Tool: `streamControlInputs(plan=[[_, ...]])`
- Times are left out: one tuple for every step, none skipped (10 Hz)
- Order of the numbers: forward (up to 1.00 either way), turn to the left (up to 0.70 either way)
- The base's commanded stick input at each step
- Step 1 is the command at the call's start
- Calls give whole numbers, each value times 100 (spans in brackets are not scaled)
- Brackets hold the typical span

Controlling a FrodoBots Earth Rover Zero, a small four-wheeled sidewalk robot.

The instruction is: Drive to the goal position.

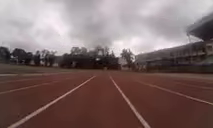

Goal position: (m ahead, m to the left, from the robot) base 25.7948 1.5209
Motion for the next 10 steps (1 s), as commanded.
streamControlInputs(plan=[[70,0],[70,0],[70,0],[70,0],[70,0],[70,0],[70,0],[70,0],[70,0],[70,0]])
